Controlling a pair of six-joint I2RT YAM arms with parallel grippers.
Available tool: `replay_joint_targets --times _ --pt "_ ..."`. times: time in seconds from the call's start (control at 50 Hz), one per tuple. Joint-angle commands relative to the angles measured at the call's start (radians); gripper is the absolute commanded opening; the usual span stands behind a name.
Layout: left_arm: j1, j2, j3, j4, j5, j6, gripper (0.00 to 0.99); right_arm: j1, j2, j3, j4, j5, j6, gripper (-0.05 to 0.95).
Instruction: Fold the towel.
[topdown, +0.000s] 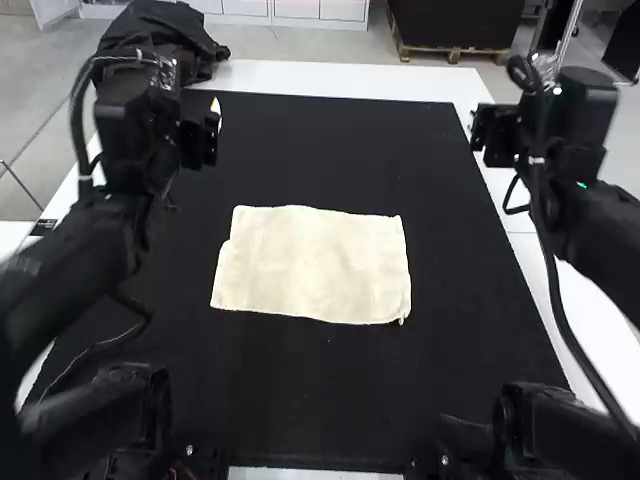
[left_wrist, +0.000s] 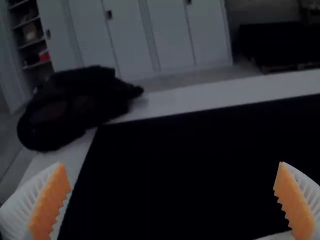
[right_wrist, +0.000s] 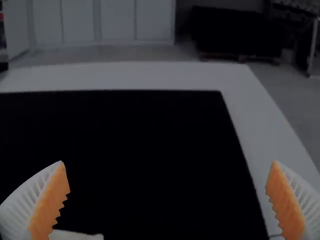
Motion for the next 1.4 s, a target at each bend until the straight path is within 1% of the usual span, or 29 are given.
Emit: replay_joint_targets --times 0.0,0.04,0.08,0.18,0.22,0.28,0.32,0.34,0.38,0.46,0.52,0.58,0.64,0.72,0.76,0.8,0.84,0.92,0.98,1.08,1.16,1.2,1.38 --pt "0.004 0.102 0.043 -0.013 -0.078 -0.015 0.957 -0.011 0.082 0.015 -0.013 -0.021 0.087 0.91" --pt "0.003 0.143 0.043 -0.029 -0.081 -0.016 0.957 -0.01 0.11 0.01 -0.028 -0.02 0.101 0.91" --pt "0.004 0.18 0.04 -0.038 -0.081 -0.029 0.957 -0.01 0.136 -0.002 -0.033 -0.015 0.135 0.91" --pt "0.001 0.238 0.023 -0.038 -0.079 -0.048 0.957 -0.011 0.171 -0.033 -0.033 -0.003 0.165 0.91" --pt "0.001 0.254 0.018 -0.039 -0.072 -0.058 0.957 -0.01 0.181 -0.051 -0.024 0.008 0.17 0.91" --pt "0.003 0.275 0.017 -0.056 -0.061 -0.085 0.957 -0.008 0.196 -0.081 0.001 0.028 0.184 0.91" --pt "0.003 0.295 0.015 -0.067 -0.04 -0.094 0.957 -0.004 0.205 -0.102 0.036 0.031 0.182 0.91" --pt "0.003 0.309 0.017 -0.076 -0.037 -0.104 0.957 -0.001 0.211 -0.113 0.062 0.033 0.181 0.91" --pt "0.003 0.332 0.02 -0.092 -0.037 -0.117 0.957 0.006 0.219 -0.125 0.088 0.034 0.161 0.91" --pt "0.004 0.372 0.021 -0.116 -0.007 -0.139 0.959 0.027 0.234 -0.136 0.099 0.033 0.078 0.9" --pt "0.003 0.403 0.026 -0.144 0.028 -0.148 0.959 0.05 0.245 -0.136 0.099 0.03 0.058 0.9" --pt "0.003 0.429 0.029 -0.153 0.033 -0.154 0.959 0.072 0.247 -0.137 0.102 0.042 0.056 0.9" --pt "0.004 0.459 0.034 -0.153 0.033 -0.154 0.961 0.093 0.245 -0.137 0.127 0.082 0.056 0.9" --pt "0.004 0.498 0.041 -0.147 0.033 -0.154 0.961 0.096 0.237 -0.136 0.167 0.161 0.063 0.91" --pt "0.004 0.514 0.049 -0.148 0.034 -0.153 0.961 0.091 0.236 -0.136 0.174 0.165 0.069 0.91" --pt "0.003 0.531 0.058 -0.151 0.051 -0.153 0.961 0.087 0.236 -0.133 0.17 0.16 0.073 0.91" --pt "0.003 0.554 0.068 -0.151 0.062 -0.153 0.961 0.088 0.24 -0.133 0.16 0.132 0.073 0.91" --pt "0.003 0.597 0.091 -0.159 0.062 -0.153 0.961 0.095 0.251 -0.133 0.124 0.013 0.078 0.9" --pt "0.003 0.628 0.115 -0.17 0.062 -0.154 0.961 0.101 0.271 -0.133 0.105 -0.041 0.092 0.9" --pt "0.001 0.66 0.14 -0.171 0.062 -0.153 0.961 0.113 0.32 -0.133 0.104 -0.069 0.105 0.9" --pt "0.0 0.68 0.147 -0.159 0.06 -0.15 0.959 0.122 0.369 -0.131 0.104 -0.075 0.107 0.9" --pt "-0.002 0.692 0.15 -0.148 0.06 -0.15 0.961 0.128 0.397 -0.128 0.107 -0.093 0.124 0.9" --pt "-0.003 0.743 0.183 -0.134 0.06 -0.125 0.961 0.162 0.512 -0.082 0.116 -0.107 0.155 0.91"
